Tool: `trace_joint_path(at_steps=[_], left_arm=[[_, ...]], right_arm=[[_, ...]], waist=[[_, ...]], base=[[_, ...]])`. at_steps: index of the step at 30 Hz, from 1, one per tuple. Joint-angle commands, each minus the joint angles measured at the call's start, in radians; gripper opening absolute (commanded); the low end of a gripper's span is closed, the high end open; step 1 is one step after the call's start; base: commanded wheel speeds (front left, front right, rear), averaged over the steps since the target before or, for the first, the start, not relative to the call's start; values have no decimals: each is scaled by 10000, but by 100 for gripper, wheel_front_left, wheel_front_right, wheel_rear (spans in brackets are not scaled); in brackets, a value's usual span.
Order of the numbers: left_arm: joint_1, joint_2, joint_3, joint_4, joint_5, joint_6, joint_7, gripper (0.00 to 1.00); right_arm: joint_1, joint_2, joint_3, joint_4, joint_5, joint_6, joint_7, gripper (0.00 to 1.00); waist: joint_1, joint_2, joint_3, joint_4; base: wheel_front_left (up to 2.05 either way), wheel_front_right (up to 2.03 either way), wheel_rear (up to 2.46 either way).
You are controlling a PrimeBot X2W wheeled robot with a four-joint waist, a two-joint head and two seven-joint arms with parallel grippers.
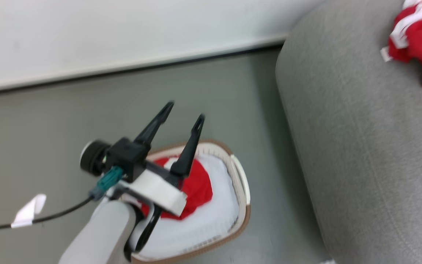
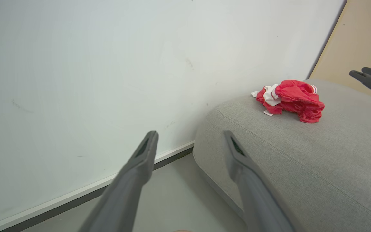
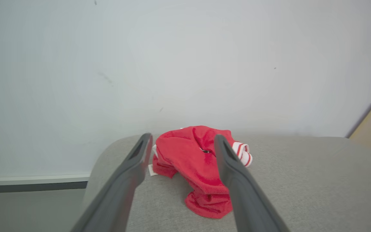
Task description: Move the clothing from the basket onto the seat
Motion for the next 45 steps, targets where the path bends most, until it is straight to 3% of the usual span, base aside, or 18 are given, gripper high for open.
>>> trace_joint_path(at_steps=[1, 11, 23, 30, 45], left_arm=[[331, 76, 86, 146, -97, 92, -161, 100], [1803, 143, 527, 1010, -432, 668, -1120, 100], [3493, -156, 1870, 1376, -139, 1110, -1369, 100], [4463, -613, 2805, 1325, 310, 797, -1371, 100], [5266, -1317, 3868, 1633, 1059, 60, -1373, 100]], right_arm=[[544, 136, 54, -426, 133, -25, -28, 100], [3087, 911, 518, -3025, 3, -25, -15, 100], [5012, 1895, 1592, -3407, -282, -25, -13, 100], [5605, 2274, 1878, -3181, -320, -25, -13, 100], [5792, 2436, 1878, -2632, -357, -25, -14, 100]], waist=[[3, 0, -897, 113], [3, 0, -2136, 428], [3, 0, -2747, 733], [3, 0, -3227, 916], [3, 0, -3800, 1008]], base=[[0, 0, 0], [0, 0, 0], [0, 0, 0], [0, 0, 0], [0, 0, 0]])
